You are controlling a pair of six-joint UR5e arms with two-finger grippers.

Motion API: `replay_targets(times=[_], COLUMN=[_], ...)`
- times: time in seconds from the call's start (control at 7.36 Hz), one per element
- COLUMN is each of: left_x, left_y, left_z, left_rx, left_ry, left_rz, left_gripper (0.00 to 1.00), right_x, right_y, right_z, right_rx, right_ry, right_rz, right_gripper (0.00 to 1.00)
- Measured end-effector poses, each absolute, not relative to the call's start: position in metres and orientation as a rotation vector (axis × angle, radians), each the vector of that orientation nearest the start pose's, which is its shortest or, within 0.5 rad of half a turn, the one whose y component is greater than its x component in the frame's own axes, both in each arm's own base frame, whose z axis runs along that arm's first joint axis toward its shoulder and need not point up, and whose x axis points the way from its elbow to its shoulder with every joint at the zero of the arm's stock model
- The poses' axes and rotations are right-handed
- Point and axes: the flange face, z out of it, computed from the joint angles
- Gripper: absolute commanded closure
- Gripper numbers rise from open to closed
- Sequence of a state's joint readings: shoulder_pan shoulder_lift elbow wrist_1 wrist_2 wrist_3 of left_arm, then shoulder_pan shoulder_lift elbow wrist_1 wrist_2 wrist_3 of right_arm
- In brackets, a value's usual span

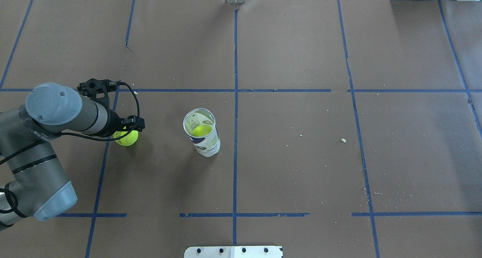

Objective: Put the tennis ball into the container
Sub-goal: 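Close the left gripper around the tennis ball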

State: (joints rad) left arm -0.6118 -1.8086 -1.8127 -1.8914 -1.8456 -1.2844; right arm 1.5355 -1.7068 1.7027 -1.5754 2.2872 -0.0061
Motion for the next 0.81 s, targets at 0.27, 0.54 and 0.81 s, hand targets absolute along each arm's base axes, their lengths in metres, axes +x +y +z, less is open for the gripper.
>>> replay_targets(times=[0.27,0.54,0.81], left_x=[0.429,0.433,0.436], left_y=[-0.424,-0.424,-0.421], left_z=[0.397,0.405,0.407], left_rx=[0.103,0.097,0.093], left_ry=[0.814,0.799,0.796], left_rz=[-0.191,-0.187,-0.178], left_gripper=[0.01,0.06,1.0], right_x=[0.053,0.053,0.053], right_y=[-0.436,-0.436,-0.436], right_z=[0.661,0.661,0.661], right_rx=[-0.019,-0.019,-0.019], right_ry=[-0.716,-0.716,-0.716], right_rz=[-0.036,-0.036,-0.036], right_gripper=[0.0,0.0,0.0])
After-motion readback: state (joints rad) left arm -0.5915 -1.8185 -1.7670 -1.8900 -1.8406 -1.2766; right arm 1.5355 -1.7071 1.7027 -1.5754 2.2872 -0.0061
